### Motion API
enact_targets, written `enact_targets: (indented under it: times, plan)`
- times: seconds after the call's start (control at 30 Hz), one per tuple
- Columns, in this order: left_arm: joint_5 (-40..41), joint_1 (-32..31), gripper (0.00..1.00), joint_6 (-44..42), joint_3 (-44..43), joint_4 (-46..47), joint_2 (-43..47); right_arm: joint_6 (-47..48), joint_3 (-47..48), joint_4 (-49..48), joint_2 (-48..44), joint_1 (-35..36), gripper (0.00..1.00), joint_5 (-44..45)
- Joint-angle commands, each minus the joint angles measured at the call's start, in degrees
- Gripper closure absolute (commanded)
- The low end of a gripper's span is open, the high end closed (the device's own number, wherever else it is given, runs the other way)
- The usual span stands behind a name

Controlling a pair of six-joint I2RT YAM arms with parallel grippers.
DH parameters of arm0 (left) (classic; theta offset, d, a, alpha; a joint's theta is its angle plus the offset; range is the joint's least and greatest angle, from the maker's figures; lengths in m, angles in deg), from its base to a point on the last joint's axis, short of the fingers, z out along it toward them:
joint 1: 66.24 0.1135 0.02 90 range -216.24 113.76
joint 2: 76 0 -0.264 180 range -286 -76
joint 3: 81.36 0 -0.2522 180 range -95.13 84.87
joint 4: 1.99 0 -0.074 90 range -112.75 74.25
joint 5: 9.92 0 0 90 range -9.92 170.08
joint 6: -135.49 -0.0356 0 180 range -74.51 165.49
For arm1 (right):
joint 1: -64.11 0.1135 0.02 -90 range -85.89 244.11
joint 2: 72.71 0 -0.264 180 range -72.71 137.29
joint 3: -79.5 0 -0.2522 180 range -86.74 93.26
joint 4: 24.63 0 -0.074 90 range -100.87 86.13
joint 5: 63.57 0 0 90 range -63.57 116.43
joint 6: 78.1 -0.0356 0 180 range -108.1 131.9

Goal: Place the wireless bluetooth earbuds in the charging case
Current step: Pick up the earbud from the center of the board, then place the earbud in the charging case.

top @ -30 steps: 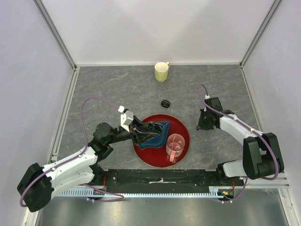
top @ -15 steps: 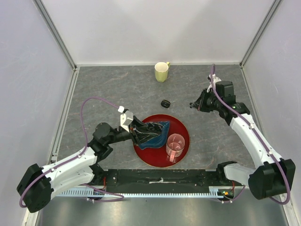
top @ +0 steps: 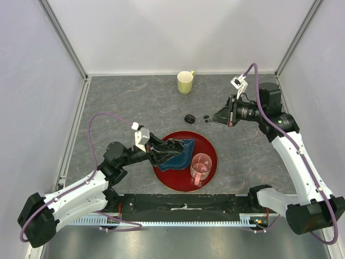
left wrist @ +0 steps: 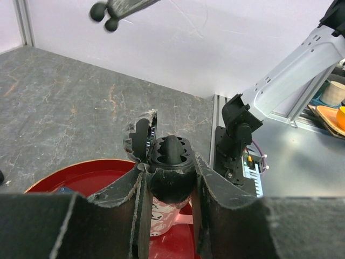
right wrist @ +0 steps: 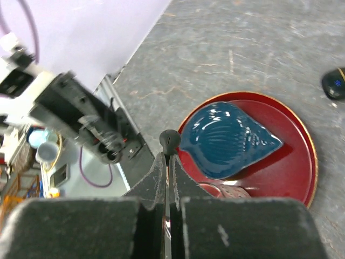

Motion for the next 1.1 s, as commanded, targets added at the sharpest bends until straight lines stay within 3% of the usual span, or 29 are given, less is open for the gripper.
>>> enact_targets:
  times: [0.0, 0.17, 0.23, 0.5, 0.77, 1.07]
  plan:
    - [1.69, -0.09, 0.98, -4.17, -2.47, -0.78, 1.28, 6.62, 5.70, 3.61, -2.61, 0.77, 1.00, -11.71]
    - [1.07, -0.09, 0.98, -4.43, -3.00, -0.88, 1.11, 11.81, 8.34, 9.32, -3.06, 2.96, 1.00, -16.73]
    - [-0.24, -0.09, 0.98, -4.35, -3.52, -0.09, 0.58, 16.90, 9.83, 13.72, -2.44, 5.87, 1.00, -16.03]
    - [-6.12, 0.00, 0.98, -3.12, -6.07, 3.08, -2.67, 18.41, 10.54, 15.14, 0.19, 16.50, 1.00, -9.53]
    - [-16.93, 0.00, 0.98, -1.19, -8.88, 6.59, -7.15, 21.31, 11.59, 16.36, 1.42, 19.32, 1.00, -7.85]
    - [-19.15, -0.09, 0.98, 1.80, -10.29, 11.43, -10.58, 23.60, 12.21, 18.56, 1.61, 20.73, 1.00, -7.32]
